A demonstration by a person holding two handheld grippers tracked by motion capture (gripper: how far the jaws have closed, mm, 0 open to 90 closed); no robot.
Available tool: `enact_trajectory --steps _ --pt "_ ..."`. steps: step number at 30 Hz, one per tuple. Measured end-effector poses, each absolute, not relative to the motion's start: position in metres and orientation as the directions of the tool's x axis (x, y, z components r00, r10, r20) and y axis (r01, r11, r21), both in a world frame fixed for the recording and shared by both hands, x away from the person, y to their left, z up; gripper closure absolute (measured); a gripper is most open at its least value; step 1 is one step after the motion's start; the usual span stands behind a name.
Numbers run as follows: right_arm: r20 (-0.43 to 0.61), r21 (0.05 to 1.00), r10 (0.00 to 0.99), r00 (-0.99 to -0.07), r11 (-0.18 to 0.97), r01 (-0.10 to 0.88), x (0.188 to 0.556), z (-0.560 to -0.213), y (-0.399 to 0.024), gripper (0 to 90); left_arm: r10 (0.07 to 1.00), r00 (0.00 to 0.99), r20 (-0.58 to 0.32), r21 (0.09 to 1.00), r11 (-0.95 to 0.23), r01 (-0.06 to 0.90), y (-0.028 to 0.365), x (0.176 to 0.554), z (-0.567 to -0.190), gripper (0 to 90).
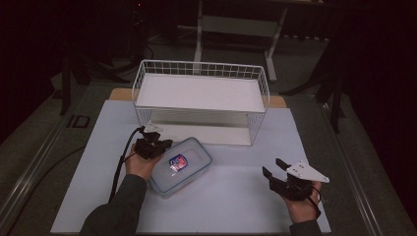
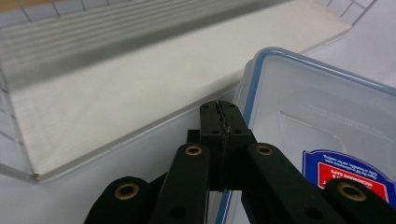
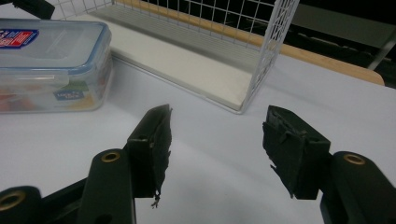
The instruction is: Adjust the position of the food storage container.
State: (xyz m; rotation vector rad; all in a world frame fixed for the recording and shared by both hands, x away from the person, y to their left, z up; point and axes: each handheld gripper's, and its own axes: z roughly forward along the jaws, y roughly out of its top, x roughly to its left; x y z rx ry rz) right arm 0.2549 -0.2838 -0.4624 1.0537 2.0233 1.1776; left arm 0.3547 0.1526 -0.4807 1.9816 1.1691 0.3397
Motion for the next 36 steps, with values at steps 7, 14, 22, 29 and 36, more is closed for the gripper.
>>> enact_trajectory --steps 7,14,22,29,36 --pt "-0.090 0.885 0.838 -0.539 0.316 0.343 0.256 -0.463 -0.281 41.2 0.769 0.618 -0.162 0.766 -0.297 0.571 0.144 0.355 -0.483 90.0" --pt "-0.088 0.883 0.838 -0.539 0.316 0.347 0.257 -0.463 -0.280 41.3 0.721 0.678 -0.144 0.775 -0.343 0.530 0.132 0.354 -0.482 90.0" --pt "-0.091 0.878 0.833 -0.546 0.326 0.350 0.258 -0.465 -0.277 41.2 0.607 0.783 -0.137 0.787 -0.413 0.458 0.110 0.345 -0.482 90.0" --pt "-0.088 0.880 0.831 -0.549 0.324 0.348 0.258 -0.465 -0.278 41.2 0.659 0.742 -0.120 0.793 -0.387 0.471 0.109 0.337 -0.480 89.7" --pt "-0.068 0.881 0.833 -0.549 0.308 0.359 0.260 -0.466 -0.277 41.2 0.653 0.749 -0.112 0.833 -0.349 0.429 0.129 0.305 -0.462 83.4"
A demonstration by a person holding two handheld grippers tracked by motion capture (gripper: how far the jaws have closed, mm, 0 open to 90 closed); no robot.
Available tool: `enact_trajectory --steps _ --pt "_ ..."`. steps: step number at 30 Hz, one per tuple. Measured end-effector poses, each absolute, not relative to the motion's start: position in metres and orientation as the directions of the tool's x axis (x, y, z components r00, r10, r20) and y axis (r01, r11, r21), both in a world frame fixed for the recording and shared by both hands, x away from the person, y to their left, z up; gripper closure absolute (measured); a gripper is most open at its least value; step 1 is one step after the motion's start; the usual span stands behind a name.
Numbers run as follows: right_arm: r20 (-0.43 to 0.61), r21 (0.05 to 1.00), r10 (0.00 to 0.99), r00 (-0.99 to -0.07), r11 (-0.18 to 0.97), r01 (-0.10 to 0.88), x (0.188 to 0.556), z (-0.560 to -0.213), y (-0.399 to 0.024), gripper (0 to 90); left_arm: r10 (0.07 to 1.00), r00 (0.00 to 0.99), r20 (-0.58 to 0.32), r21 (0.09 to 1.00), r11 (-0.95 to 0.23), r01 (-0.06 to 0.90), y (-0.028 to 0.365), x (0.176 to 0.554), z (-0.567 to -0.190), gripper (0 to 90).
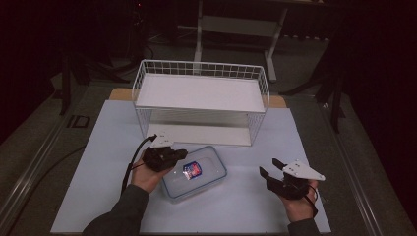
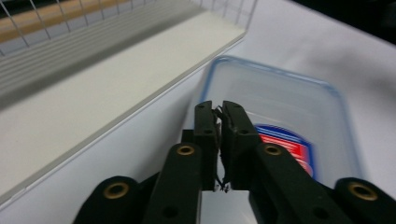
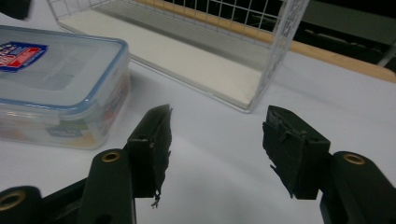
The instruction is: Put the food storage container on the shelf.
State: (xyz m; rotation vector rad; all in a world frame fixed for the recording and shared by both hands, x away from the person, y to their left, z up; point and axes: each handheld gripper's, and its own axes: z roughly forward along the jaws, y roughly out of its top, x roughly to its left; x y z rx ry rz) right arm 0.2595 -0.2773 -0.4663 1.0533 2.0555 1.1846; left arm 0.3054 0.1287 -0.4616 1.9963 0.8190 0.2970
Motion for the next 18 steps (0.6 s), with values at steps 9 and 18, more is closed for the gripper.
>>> enact_trajectory --steps 9,18 --pt "-0.010 0.898 0.812 -0.584 0.265 0.352 0.267 -0.453 -0.265 42.2 0.712 0.689 -0.133 0.843 -0.284 0.456 0.169 0.265 -0.462 66.8" --pt "0.033 0.882 0.764 -0.645 0.281 0.378 0.292 -0.450 -0.238 42.9 0.768 0.600 -0.226 0.814 -0.189 0.550 0.188 0.248 -0.478 50.8"
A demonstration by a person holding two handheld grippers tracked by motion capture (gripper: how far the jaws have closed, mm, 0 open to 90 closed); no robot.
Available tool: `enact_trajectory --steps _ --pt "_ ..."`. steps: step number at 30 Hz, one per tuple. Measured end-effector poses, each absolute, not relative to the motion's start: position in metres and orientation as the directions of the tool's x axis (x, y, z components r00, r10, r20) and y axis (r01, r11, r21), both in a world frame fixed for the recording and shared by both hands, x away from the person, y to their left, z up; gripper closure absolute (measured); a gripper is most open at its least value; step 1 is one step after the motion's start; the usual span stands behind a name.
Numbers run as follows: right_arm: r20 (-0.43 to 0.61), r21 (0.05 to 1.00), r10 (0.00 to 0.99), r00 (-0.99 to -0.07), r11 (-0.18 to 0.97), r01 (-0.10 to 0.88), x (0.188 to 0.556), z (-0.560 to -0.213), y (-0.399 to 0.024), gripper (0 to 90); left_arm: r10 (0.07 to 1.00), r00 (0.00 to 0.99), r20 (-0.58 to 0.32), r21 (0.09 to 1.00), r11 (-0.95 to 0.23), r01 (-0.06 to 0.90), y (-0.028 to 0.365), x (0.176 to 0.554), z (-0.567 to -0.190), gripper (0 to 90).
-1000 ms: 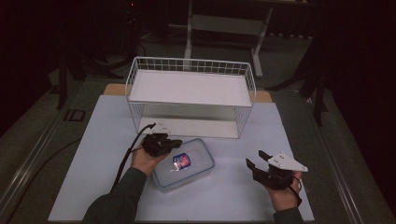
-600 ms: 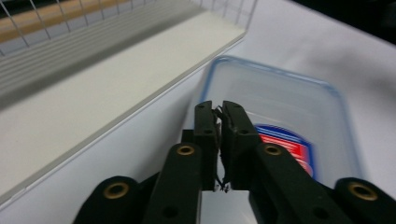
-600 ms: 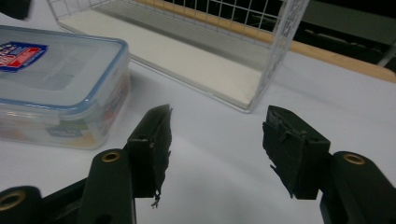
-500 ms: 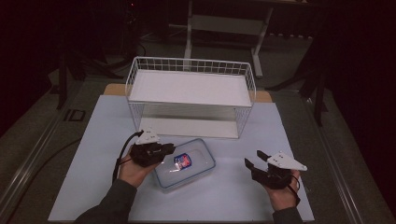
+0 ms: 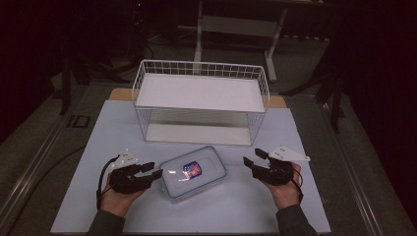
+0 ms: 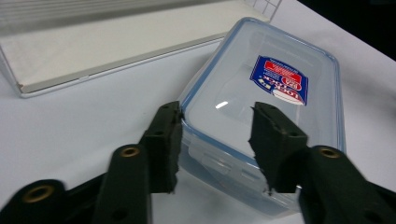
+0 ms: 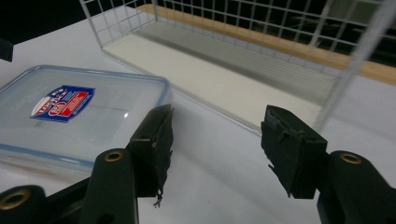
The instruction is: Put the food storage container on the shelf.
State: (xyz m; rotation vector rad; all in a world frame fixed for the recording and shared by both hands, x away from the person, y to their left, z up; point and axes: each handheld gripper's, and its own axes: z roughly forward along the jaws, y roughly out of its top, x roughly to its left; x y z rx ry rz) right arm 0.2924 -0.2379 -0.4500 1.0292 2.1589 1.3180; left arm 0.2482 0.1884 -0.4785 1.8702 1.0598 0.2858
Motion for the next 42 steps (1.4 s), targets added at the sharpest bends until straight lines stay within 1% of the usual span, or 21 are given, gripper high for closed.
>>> enact_trajectory --steps 3,5,10,13,15,17,19,22,24,27,32,35,38,42 --pt "0.057 0.870 0.743 -0.667 0.291 0.398 0.300 -0.455 -0.230 45.5 0.764 0.595 -0.250 0.809 -0.172 0.562 0.186 0.247 -0.482 45.8" --pt "0.091 0.860 0.728 -0.680 0.287 0.423 0.304 -0.459 -0.225 47.0 0.757 0.589 -0.283 0.801 -0.151 0.579 0.185 0.247 -0.486 43.5" --pt "0.160 0.831 0.690 -0.706 0.292 0.474 0.314 -0.469 -0.211 47.1 0.759 0.585 -0.287 0.788 -0.161 0.595 0.179 0.245 -0.490 38.5" --pt "0.180 0.812 0.671 -0.719 0.311 0.493 0.318 -0.474 -0.202 43.5 0.767 0.574 -0.288 0.778 -0.162 0.607 0.177 0.243 -0.493 34.9" --pt "0.211 0.798 0.661 -0.720 0.309 0.518 0.322 -0.476 -0.198 41.5 0.767 0.565 -0.304 0.770 -0.152 0.620 0.177 0.243 -0.495 33.0" --pt "0.240 0.787 0.654 -0.717 0.302 0.538 0.325 -0.479 -0.194 39.3 0.755 0.561 -0.338 0.754 -0.139 0.642 0.177 0.243 -0.497 31.6" --pt "0.285 0.774 0.640 -0.713 0.284 0.565 0.329 -0.482 -0.191 36.2 0.745 0.557 -0.368 0.741 -0.126 0.659 0.176 0.242 -0.499 29.7" --pt "0.376 0.750 0.599 -0.707 0.253 0.612 0.335 -0.488 -0.188 30.3 0.750 0.547 -0.373 0.727 -0.130 0.674 0.172 0.240 -0.502 26.1" --pt "0.414 0.732 0.578 -0.704 0.248 0.634 0.338 -0.491 -0.186 26.8 0.749 0.544 -0.377 0.720 -0.132 0.681 0.171 0.240 -0.503 24.1" --pt "0.447 0.707 0.561 -0.697 0.255 0.659 0.341 -0.496 -0.182 23.3 0.733 0.529 -0.427 0.698 -0.105 0.709 0.172 0.242 -0.507 21.7" --pt "0.490 0.676 0.534 -0.689 0.266 0.687 0.345 -0.501 -0.178 20.4 0.695 0.519 -0.498 0.662 -0.082 0.745 0.170 0.247 -0.513 18.1" --pt "0.510 0.656 0.521 -0.685 0.279 0.701 0.347 -0.504 -0.174 18.9 0.662 0.501 -0.557 0.626 -0.062 0.778 0.172 0.251 -0.518 16.7" --pt "0.520 0.638 0.525 -0.674 0.286 0.715 0.349 -0.507 -0.172 18.4 0.640 0.485 -0.595 0.600 -0.047 0.798 0.175 0.253 -0.521 18.2" --pt "0.547 0.616 0.518 -0.657 0.281 0.736 0.352 -0.510 -0.171 17.8 0.626 0.469 -0.623 0.578 -0.036 0.816 0.176 0.254 -0.523 18.1"
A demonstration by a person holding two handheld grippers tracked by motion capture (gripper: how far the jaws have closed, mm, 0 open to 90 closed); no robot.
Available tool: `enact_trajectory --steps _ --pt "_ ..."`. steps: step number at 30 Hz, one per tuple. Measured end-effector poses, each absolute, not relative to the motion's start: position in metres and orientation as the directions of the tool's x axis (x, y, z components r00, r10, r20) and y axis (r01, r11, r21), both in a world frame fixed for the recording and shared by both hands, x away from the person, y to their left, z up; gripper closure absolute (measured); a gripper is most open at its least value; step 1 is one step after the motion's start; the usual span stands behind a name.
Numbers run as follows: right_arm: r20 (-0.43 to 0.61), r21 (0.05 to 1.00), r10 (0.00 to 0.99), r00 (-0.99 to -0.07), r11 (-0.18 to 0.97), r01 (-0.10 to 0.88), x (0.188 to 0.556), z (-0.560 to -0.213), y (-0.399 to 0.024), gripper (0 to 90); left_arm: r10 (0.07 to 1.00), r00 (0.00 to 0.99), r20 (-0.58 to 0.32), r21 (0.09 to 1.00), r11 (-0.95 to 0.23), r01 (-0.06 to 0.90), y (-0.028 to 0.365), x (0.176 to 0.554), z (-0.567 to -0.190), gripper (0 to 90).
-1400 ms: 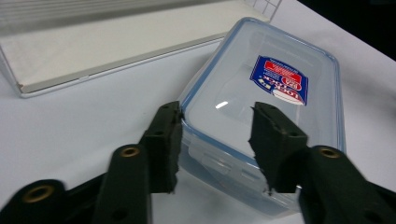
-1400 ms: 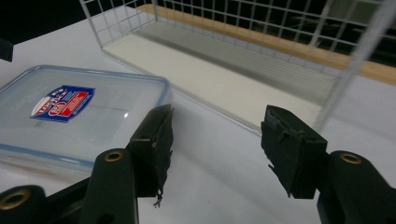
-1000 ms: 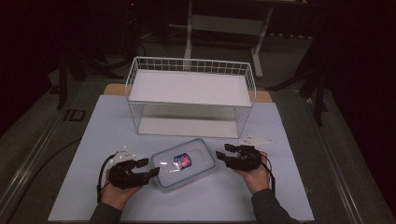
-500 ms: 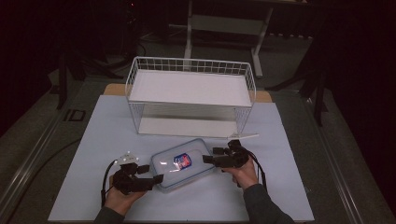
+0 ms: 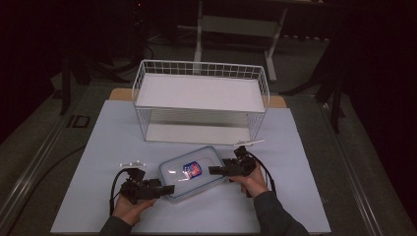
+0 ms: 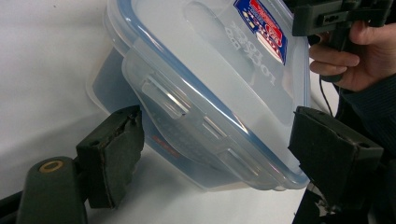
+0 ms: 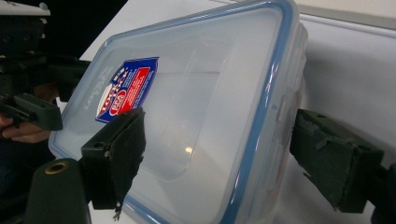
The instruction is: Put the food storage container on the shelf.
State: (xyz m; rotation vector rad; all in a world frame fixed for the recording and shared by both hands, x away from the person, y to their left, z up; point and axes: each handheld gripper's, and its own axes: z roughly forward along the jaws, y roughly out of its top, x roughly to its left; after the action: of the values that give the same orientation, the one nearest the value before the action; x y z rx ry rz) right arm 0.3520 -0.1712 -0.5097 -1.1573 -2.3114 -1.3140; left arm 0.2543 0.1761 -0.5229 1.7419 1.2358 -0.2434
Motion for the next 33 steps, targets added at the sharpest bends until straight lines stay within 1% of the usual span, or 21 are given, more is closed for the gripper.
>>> enact_trajectory --steps 5,13,15,16,18,19,20,21,22,24,25,27,28,29,31,33 --pt "0.590 0.585 0.500 -0.634 0.275 0.763 0.356 -0.513 -0.171 17.9 0.602 0.436 -0.669 0.538 -0.012 0.843 0.178 0.257 -0.528 16.3" --pt "0.579 0.587 0.515 -0.632 0.275 0.762 0.352 -0.510 -0.171 18.7 0.588 0.418 -0.692 0.514 -0.004 0.858 0.178 0.259 -0.530 15.4" --pt "0.572 0.600 0.513 -0.639 0.269 0.753 0.349 -0.507 -0.172 20.6 0.589 0.415 -0.694 0.511 -0.003 0.860 0.178 0.258 -0.529 15.4" --pt "0.571 0.619 0.512 -0.642 0.246 0.746 0.346 -0.503 -0.174 24.5 0.590 0.413 -0.694 0.511 -0.001 0.860 0.178 0.257 -0.529 15.3" --pt "0.567 0.632 0.509 -0.648 0.237 0.738 0.345 -0.502 -0.176 24.5 0.590 0.413 -0.694 0.511 -0.001 0.860 0.178 0.257 -0.529 15.5" --pt "0.567 0.632 0.509 -0.648 0.237 0.738 0.345 -0.502 -0.176 26.6 0.591 0.416 -0.692 0.516 0.002 0.856 0.178 0.256 -0.528 15.5" --pt "0.567 0.653 0.503 -0.652 0.208 0.728 0.339 -0.498 -0.181 31.3 0.589 0.416 -0.693 0.516 0.002 0.856 0.178 0.256 -0.527 18.9" --pt "0.568 0.654 0.502 -0.652 0.205 0.728 0.337 -0.498 -0.183 31.9 0.587 0.417 -0.694 0.516 0.001 0.857 0.179 0.255 -0.527 21.1" --pt "0.568 0.654 0.502 -0.652 0.205 0.728 0.337 -0.498 -0.183 31.9 0.585 0.423 -0.692 0.521 0.000 0.853 0.179 0.253 -0.526 21.1" --pt "0.568 0.656 0.500 -0.654 0.205 0.726 0.335 -0.498 -0.185 32.5 0.584 0.425 -0.691 0.525 0.001 0.851 0.179 0.252 -0.525 26.1" --pt "0.571 0.655 0.500 -0.651 0.202 0.728 0.334 -0.498 -0.187 33.6 0.586 0.442 -0.679 0.544 -0.002 0.839 0.179 0.248 -0.522 26.1" --pt "0.580 0.656 0.491 -0.650 0.192 0.730 0.326 -0.500 -0.198 38.8 0.579 0.464 -0.670 0.571 0.002 0.821 0.180 0.242 -0.518 41.3" --pt "0.580 0.656 0.491 -0.650 0.192 0.730 0.326 -0.500 -0.198 38.8 0.579 0.464 -0.670 0.571 0.002 0.821 0.180 0.242 -0.518 44.5" --pt "0.578 0.659 0.492 -0.652 0.191 0.728 0.324 -0.500 -0.201 40.3 0.571 0.472 -0.672 0.577 0.004 0.817 0.180 0.241 -0.517 44.5" --pt "0.559 0.666 0.492 -0.667 0.212 0.715 0.319 -0.500 -0.206 41.3 0.567 0.483 -0.667 0.590 0.008 0.807 0.179 0.238 -0.515 49.2" --pt "0.555 0.669 0.491 -0.671 0.215 0.711 0.317 -0.500 -0.207 41.9 0.565 0.482 -0.670 0.590 0.012 0.807 0.179 0.237 -0.514 50.0"
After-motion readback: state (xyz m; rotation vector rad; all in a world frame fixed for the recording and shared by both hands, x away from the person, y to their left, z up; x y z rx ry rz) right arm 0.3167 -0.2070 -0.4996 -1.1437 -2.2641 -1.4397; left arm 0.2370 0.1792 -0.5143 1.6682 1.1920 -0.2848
